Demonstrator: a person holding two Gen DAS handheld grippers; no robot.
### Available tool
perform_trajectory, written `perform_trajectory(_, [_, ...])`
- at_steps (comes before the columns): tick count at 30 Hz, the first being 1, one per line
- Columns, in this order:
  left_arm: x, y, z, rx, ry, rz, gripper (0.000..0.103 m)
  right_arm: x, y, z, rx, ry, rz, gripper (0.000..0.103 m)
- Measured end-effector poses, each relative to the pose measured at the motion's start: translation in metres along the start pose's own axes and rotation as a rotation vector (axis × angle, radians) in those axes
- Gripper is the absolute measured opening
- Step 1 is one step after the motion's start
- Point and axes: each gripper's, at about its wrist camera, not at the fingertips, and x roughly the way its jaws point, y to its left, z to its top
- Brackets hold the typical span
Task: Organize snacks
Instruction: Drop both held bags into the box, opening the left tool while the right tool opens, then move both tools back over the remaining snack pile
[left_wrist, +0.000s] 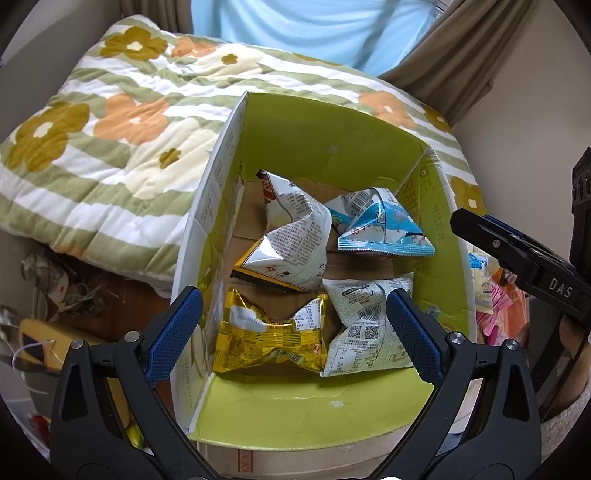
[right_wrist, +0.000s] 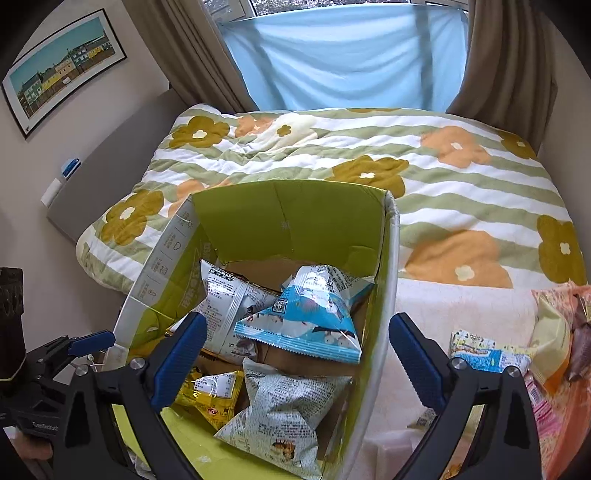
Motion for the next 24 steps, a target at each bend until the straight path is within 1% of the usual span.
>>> perform_trajectory(5, [-0.007,-0.010,0.004,0.031,-0.014,-0.023,0.099,-0.030,0.000,-0.002,0.012,-0.045,-0.018,0.098])
perform_trajectory(9, [-0.012,-0.030,0.006,0.082,-0.025,-0.054,0.099,-0.062,-0.010,-0.006,0.042,-0.089,-0.034,0.098])
perform_trajectory(12, [-0.015,-0.048,0.007,0.122,-0.032,-0.083,0.099,-0.079,-0.020,-0.010,0.046,-0.094,-0.031,0.098])
perform_trajectory(17, [-0.023,-0.087,0.006,0.168,-0.055,-0.118,0.099,-0.115,-0.050,-0.019,0.060,-0.128,-0.053,0.098])
perform_trajectory(20, [-0.029,-0.112,0.006,0.188,-0.096,-0.138,0.099,-0.136,-0.077,-0.025,0.073,-0.140,-0.076,0.098])
perform_trajectory(24, [-0.022,-0.153,0.008,0.202,-0.087,-0.142,0.099,-0.154,-0.112,-0.033,0.072,-0.144,-0.122,0.098])
